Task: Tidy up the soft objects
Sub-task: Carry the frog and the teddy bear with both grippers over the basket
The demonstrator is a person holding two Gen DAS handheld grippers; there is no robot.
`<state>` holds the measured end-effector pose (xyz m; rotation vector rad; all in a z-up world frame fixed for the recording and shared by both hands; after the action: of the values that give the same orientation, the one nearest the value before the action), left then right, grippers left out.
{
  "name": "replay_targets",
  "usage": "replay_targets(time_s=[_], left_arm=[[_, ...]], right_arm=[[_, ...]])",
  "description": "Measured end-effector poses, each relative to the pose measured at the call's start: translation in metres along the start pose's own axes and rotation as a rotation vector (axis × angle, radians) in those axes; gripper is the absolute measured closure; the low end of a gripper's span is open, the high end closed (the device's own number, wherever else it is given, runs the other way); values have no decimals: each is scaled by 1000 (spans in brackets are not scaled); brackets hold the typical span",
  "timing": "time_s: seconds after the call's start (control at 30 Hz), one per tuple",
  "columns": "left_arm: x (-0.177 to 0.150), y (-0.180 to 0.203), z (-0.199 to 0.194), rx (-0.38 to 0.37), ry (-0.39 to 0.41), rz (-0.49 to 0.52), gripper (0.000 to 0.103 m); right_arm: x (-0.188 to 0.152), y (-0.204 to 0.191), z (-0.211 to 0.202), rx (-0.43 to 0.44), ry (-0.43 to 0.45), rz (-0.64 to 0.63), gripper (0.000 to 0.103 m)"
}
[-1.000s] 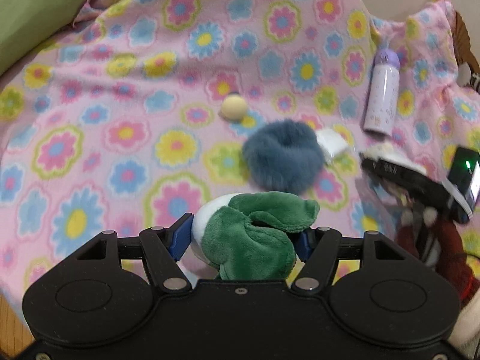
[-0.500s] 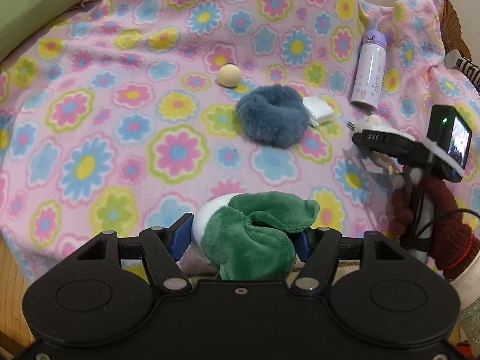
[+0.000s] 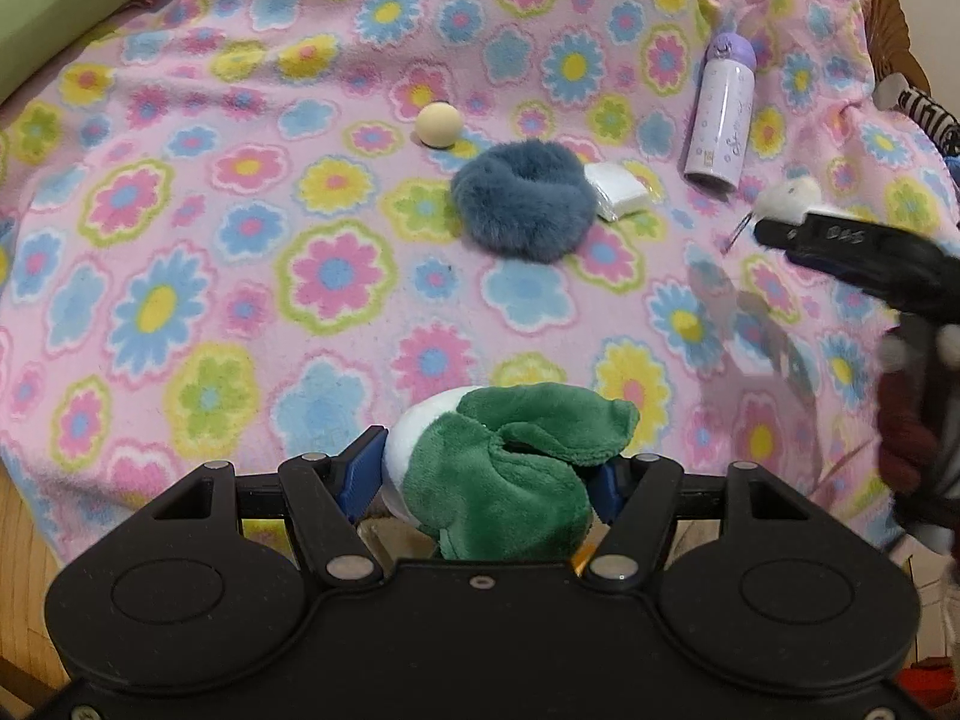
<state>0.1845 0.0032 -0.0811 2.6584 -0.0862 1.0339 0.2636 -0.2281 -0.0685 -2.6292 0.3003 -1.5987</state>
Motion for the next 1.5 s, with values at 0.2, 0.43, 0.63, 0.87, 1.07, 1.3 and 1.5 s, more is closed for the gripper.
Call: replay_targets(time_s=[0.2,0.43,0.63,0.87,1.07,1.3,1.5], left_arm=[[-6,1,0,-2,-35,4,41],[-18,4,-5,-20,-82,1,41],[-33,10,-8,-29,-137,42,41],[-51,18,-15,-56,-216,71,41],[-58,25,-26,-64,-240,111,40],[-64,28,-31,-67,-265,119,40],[-68,28,-34,-64,-281,130,40]], right_arm=[[-2,-26,-47,103,-42,-13,67],[-15,-57,-93,202,-78,-72,67],[-41,-69,-115,234,-181,-82,67],[-73,-74,-132,252,-323,-107,67],[-84,-74,-146,264,-378,-110,67],[-95,-74,-154,275,-437,-98,67],[-98,-71,-160,279,-465,-80,66]])
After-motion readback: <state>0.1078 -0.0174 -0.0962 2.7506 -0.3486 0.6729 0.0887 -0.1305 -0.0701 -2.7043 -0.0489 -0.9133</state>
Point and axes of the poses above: each gripper's, at about its wrist camera, not at the fingertips, and z roughly the way its jaws point, y to its right, x to its top, the point moved 6 cm from there along z, roughly the way its jaws point, and after that the axes turned 9 degrees about y, right-handed, at the moved point
